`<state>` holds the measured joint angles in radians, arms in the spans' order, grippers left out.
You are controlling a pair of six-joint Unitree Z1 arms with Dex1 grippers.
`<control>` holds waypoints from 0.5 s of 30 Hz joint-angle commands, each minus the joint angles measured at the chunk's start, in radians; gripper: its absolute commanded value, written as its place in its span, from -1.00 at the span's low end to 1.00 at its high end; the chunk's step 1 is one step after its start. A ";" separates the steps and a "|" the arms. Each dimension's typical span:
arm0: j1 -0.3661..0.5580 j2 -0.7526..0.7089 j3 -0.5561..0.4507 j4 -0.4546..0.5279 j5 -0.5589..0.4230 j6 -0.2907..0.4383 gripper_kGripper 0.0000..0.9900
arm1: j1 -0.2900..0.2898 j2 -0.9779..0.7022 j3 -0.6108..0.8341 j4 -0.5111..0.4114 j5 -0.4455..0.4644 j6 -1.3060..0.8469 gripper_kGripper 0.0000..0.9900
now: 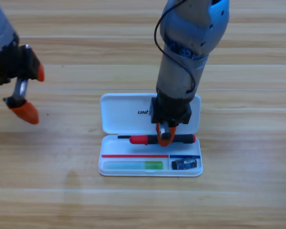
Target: Clean up eraser and pencils
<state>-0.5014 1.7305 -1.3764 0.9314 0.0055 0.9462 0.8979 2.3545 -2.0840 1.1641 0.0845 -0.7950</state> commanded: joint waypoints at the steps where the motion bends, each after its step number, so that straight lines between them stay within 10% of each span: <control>1: 0.046 -0.012 0.031 -0.016 -0.004 0.023 1.00 | 0.026 0.095 -0.025 0.012 -0.025 0.013 -1.00; 7: 0.046 -0.002 0.034 -0.020 -0.009 0.025 1.00 | 0.024 0.103 -0.036 0.011 -0.031 0.014 -0.93; 10: 0.046 0.007 0.037 -0.022 -0.015 0.025 1.00 | 0.024 0.092 -0.034 0.014 -0.032 0.020 0.57; 15: 0.046 0.009 0.037 -0.023 -0.024 0.025 1.00 | 0.026 0.017 -0.001 0.028 -0.012 0.025 0.88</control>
<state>-0.4739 1.7124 -1.3640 0.9181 -0.0047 0.9592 0.9001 2.3903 -2.1155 1.1642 0.0547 -0.7729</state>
